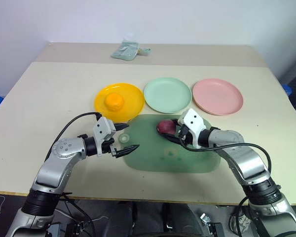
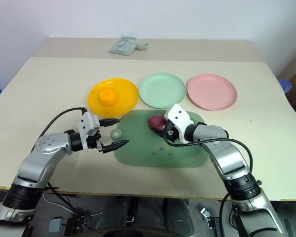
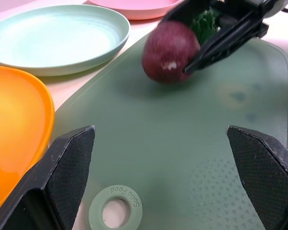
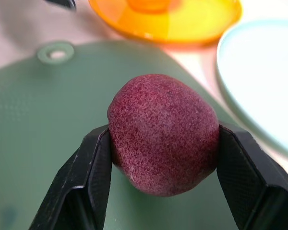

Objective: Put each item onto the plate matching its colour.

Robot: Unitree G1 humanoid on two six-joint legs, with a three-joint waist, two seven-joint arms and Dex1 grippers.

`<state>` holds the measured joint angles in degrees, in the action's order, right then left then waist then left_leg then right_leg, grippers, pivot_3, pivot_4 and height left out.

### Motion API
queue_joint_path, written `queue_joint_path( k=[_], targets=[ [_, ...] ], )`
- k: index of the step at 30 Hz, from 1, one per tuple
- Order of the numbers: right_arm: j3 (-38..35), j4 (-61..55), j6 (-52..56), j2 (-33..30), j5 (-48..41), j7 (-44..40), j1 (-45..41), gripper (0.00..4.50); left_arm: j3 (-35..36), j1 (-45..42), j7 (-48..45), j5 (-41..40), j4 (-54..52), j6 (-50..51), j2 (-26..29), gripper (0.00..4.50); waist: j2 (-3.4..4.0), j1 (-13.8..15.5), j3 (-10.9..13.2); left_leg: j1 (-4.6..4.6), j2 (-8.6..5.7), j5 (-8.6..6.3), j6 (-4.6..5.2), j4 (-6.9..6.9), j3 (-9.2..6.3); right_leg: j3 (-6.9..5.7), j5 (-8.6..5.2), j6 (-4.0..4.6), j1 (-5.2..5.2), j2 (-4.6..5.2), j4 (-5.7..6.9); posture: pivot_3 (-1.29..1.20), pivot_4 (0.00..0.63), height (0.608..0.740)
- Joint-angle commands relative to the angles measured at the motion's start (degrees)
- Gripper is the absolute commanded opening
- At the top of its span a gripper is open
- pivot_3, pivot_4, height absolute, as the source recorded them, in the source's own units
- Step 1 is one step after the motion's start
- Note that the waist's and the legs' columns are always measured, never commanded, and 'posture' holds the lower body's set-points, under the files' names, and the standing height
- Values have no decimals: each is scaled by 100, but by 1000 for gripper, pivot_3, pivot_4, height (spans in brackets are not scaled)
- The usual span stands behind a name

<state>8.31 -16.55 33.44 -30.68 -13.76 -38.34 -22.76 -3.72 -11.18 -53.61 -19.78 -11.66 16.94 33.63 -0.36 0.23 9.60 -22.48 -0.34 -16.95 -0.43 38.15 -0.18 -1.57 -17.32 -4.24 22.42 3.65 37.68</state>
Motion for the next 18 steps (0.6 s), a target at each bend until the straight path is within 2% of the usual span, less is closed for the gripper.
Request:
queue_joint_path(
  k=[1,4,7,12,14,16,18],
  targets=[
    [-786,482,-167,-1,184,667,-797,2467,25,6,-13,-47,-154,-74,-16,4500,1,-15,0,0,0,0,0,0,0,0,0,0,1,0,0,0,150,740],
    [-1006,1867,-353,-181,714,1315,-1389,2467,-25,-5,-5,-20,-135,-101,-68,4500,0,8,0,3,0,1,-2,0,0,-1,0,1,0,0,2,0,150,740],
    [-1082,3301,-681,-252,966,1600,-1842,2467,-69,-29,-1,21,-74,-157,-134,4500,0,39,0,-1,-4,1,-2,-1,1,-1,0,0,-2,3,-5,0,150,740],
    [-1081,4748,-1410,-310,1134,1554,-2271,2467,-69,26,25,93,-46,-263,-192,4500,6,-37,3,-6,-3,2,-3,-5,10,0,0,0,6,2,-5,0,150,740],
    [-1132,4946,-1532,-338,1090,1447,-2337,3492,-58,77,55,90,-92,-272,-189,4500,8,-97,5,-6,-2,3,-3,-4,10,0,0,0,7,1,-1,0,150,740],
    [-1170,4761,-1724,-457,1108,1375,-2218,4306,-41,171,112,86,-182,-246,-186,4500,8,-129,4,-6,0,2,-3,-4,10,1,0,0,8,0,1,0,150,740],
    [-1237,4226,-1939,-574,1007,1139,-1937,4420,-25,244,146,75,-250,-221,-173,4500,12,-118,6,-5,2,2,-2,-5,10,1,0,0,9,-2,2,0,150,740]
  ],
)
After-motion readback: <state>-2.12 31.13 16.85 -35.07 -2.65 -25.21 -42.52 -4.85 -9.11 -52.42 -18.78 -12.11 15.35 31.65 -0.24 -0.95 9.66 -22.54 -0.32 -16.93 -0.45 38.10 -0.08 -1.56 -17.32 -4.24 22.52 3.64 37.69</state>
